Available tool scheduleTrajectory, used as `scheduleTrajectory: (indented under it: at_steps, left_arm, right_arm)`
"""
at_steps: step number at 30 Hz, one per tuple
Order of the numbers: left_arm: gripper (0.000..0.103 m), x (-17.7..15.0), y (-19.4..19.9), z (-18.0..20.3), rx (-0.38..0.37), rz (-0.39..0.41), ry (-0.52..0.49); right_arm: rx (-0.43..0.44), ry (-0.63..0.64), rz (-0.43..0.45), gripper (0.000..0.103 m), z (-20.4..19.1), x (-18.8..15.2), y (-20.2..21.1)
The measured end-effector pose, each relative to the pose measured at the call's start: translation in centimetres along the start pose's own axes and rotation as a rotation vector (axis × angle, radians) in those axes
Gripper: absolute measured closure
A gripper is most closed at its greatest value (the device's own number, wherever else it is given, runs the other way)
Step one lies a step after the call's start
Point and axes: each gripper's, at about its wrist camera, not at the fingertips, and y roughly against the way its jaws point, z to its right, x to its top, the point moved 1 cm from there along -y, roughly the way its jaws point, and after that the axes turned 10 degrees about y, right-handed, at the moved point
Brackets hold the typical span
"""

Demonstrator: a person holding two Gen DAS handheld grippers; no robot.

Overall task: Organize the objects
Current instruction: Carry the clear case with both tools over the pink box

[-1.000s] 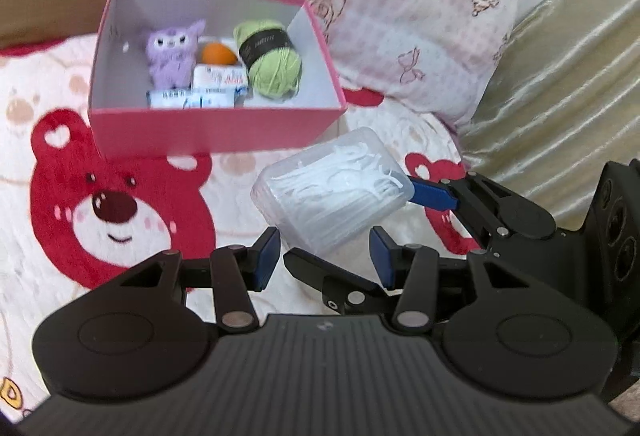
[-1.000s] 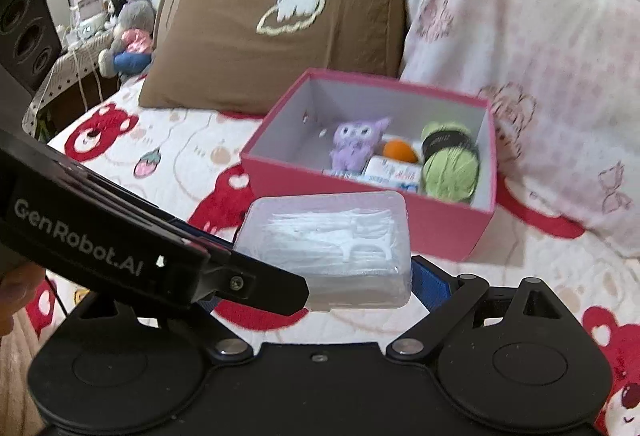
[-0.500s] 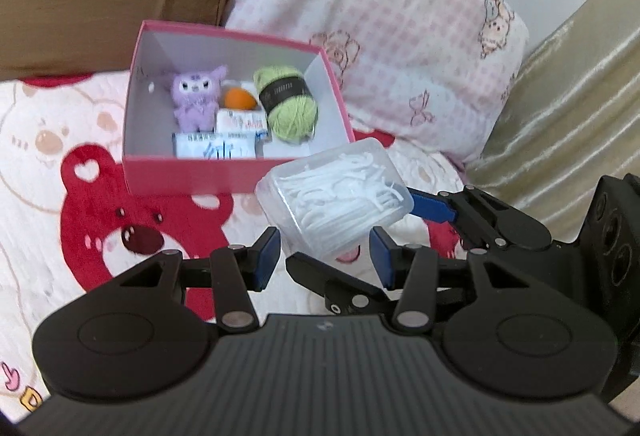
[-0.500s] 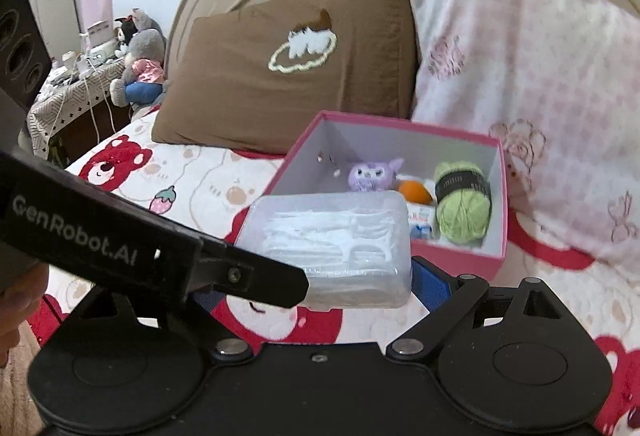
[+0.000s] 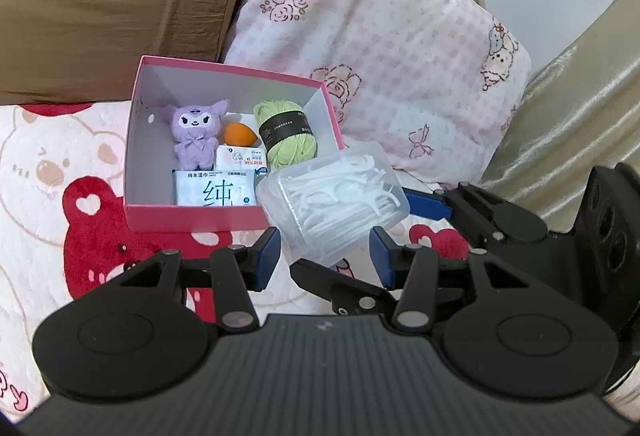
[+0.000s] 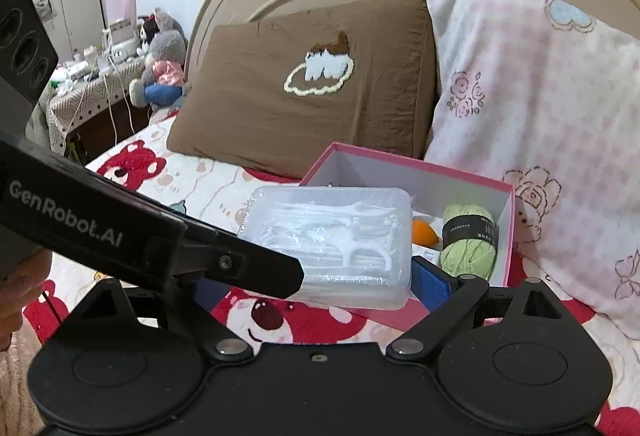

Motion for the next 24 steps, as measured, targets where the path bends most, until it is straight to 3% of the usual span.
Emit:
scheduleTrajectory:
  at_steps: [6, 10, 14, 17, 24]
  left_arm:
    - [0.057, 2.9, -1.3, -0.4, -0.037, 0.008, 0.002]
    - [0.057, 4.8, -2.5, -1.5, -0.035, 0.041, 0.009]
    - [0.057, 5.9, -5.2, -4.4, -0.053, 0.035, 0.087]
    - [0.057, 6.3, -7.6, -6.1, -0.033, 0.007, 0.117]
    - [0.056, 6.4, -11.8, -7.7, 0.028, 0.001, 0.133]
  right_arm:
    - [-0.036, 0.108, -0.024, 0.007, 1.2, 2.6, -0.7]
    - [-0.022, 0.073, -0.049, 0.007, 2.9, 4.2, -2.5]
    - [-0.018, 0.105, -0.086, 0.007, 3.9, 5.3, -5.8]
    - [-0.007, 0.149, -0.110, 0.007, 4.2, 5.0, -8.4]
    - [0.051, 0.121, -0.133, 0.007, 5.9, 2.7, -13.2]
